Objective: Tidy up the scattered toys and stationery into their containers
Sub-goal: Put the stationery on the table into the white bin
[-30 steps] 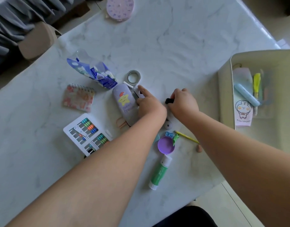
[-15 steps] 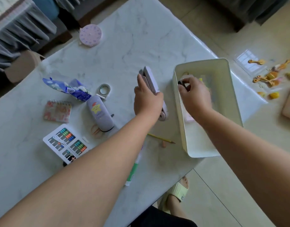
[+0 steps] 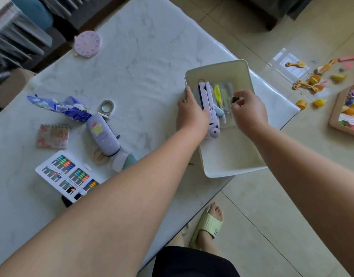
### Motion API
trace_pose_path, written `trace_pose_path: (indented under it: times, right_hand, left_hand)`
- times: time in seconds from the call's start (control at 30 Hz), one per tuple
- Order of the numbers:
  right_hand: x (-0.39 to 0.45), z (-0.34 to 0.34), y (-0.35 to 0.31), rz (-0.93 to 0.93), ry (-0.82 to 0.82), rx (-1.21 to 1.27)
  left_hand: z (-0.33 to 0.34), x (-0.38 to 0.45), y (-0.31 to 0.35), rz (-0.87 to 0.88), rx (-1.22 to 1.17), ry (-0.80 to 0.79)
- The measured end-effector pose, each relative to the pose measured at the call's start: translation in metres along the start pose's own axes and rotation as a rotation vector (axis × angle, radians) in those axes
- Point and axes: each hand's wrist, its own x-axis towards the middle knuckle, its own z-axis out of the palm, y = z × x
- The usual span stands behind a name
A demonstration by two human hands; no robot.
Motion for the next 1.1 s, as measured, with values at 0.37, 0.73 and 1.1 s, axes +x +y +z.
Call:
trace_pose_path:
  times: [0.37,0.73,1.1]
  right_hand:
    - [-0.035,0.06,-0.05,-0.17,-0.092,-0.026]
    - [-0.076,0.16,-0.067,-0.177,-0.474,-0.469]
    - [-0.088,0.186,-0.05,-0.036,-0.414,-0.781]
  left_hand:
    - [-0.047,-0.008,-0.089,-0.252,0.153,0.031]
    - [-0.12,0.031,-0.2,-0.424,0.291,0.268]
    - [-0.116,0.068,-0.231,-0.543,0.22,0.143]
